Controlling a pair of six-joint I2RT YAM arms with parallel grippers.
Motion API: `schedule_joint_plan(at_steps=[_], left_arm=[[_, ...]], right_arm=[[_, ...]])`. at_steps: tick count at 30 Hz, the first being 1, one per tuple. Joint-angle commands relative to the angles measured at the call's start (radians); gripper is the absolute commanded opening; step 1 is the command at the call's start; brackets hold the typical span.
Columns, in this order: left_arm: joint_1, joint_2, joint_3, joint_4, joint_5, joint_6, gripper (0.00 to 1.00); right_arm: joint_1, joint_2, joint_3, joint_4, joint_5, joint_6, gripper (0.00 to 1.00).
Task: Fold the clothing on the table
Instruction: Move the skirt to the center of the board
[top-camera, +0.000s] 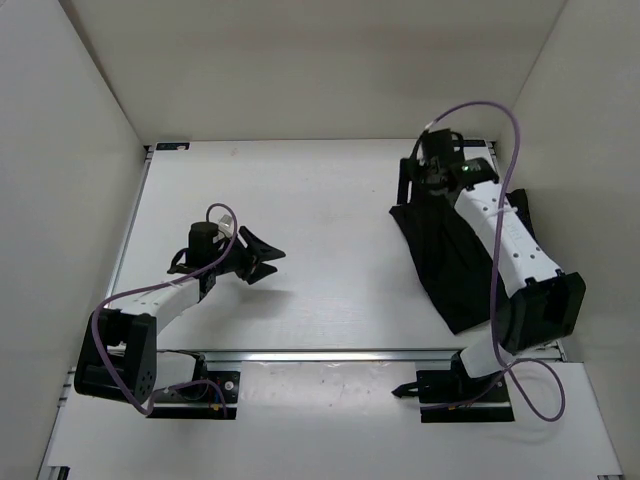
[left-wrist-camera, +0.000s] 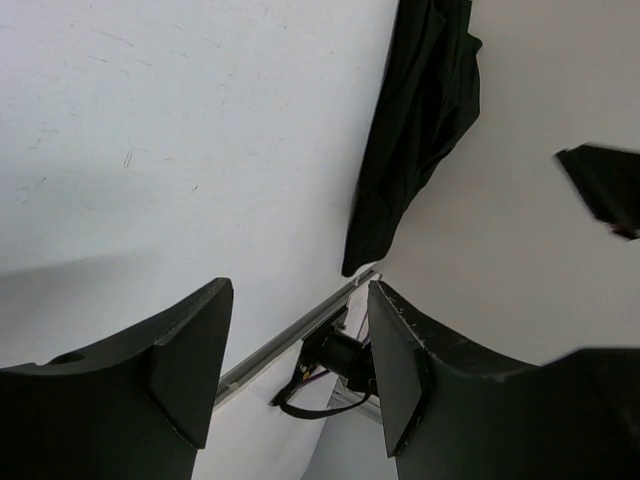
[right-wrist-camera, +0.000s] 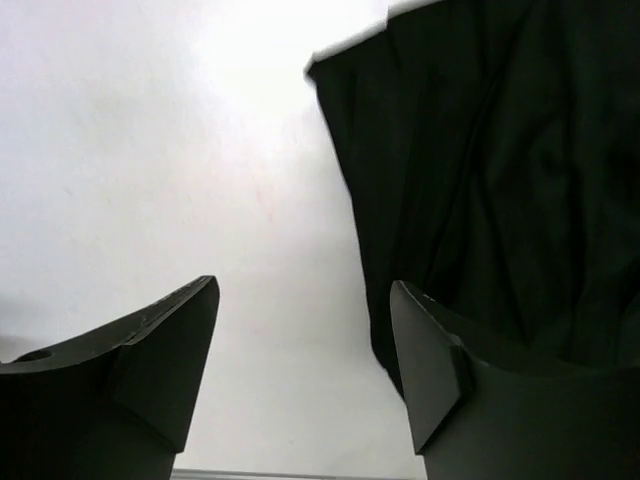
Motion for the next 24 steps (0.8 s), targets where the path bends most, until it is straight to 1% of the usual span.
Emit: schedule_joint_plan(at_steps=[1,2,3,4,5,6,7,8,9,10,12,13,15,18,21,23,24], left_arm=[[0.007,-0.031,-0.002,0.014,0.014,0.004,0.67],[0.008,-0.036,-0.004,0.017,0.016,0.004,0.67],[0.010,-0.039,-0.003,0.011,0.020,-0.002,0.67],[0.013,-0.041,-0.004,0.014,0.025,0.002,0.67],[0.015,-0.036,-0.009,0.014,0.019,0.004,0.67],[0.013,-0.039,-0.006,0.021,0.019,-0.001,0.66],[0.004,-0.035,-0.010,0.038,0.016,-0.001,0.67],[-0.004,-0.033,-0.012,0.041,0.016,-0.016,0.67],[-0.004,-0.025,-0.021,0.059,0.010,-0.021,0.67],[-0.017,-0.015,-0.015,0.063,0.016,-0.026,0.67],[-0.031,-0.009,-0.013,0.064,0.013,-0.030,0.67],[-0.028,-0.011,-0.010,0.066,0.011,-0.030,0.67],[-0.025,-0.013,-0.009,0.061,0.011,-0.029,0.67],[-0.013,-0.015,-0.006,0.055,0.014,-0.026,0.68],[-0.019,-0.028,0.001,0.046,0.011,-0.026,0.69],[-0.010,-0.027,0.002,0.038,0.013,-0.033,0.70],[-0.008,-0.034,0.005,0.037,0.020,-0.029,0.70]], right_arm=[[0.041,-0.104,-0.186,0.031,0.068,0.008,0.68],[0.065,-0.156,-0.271,0.049,0.091,0.007,0.68],[0.069,-0.210,-0.362,0.062,0.103,-0.010,0.72],[0.064,-0.265,-0.430,0.063,0.129,-0.009,0.73],[0.040,-0.282,-0.461,0.056,0.128,-0.006,0.74],[0.026,-0.310,-0.522,0.051,0.117,-0.009,0.78],[-0.005,-0.325,-0.584,0.046,0.100,-0.015,0.79],[-0.020,-0.329,-0.614,0.051,0.100,-0.016,0.81],[-0.025,-0.338,-0.678,0.059,0.106,-0.032,0.82],[-0.031,-0.341,-0.697,0.066,0.123,-0.035,0.83],[-0.042,-0.356,-0.816,0.132,0.117,-0.068,0.91],[-0.052,-0.361,-0.849,0.160,0.094,-0.072,0.91],[-0.072,-0.327,-0.892,0.184,0.082,-0.062,0.92],[-0.065,-0.252,-0.880,0.187,0.097,-0.070,0.93],[-0.059,-0.175,-0.860,0.162,0.131,-0.038,0.94],[-0.053,-0.108,-0.837,0.141,0.155,-0.016,0.92],[-0.054,-0.100,-0.832,0.135,0.142,-0.010,0.89]])
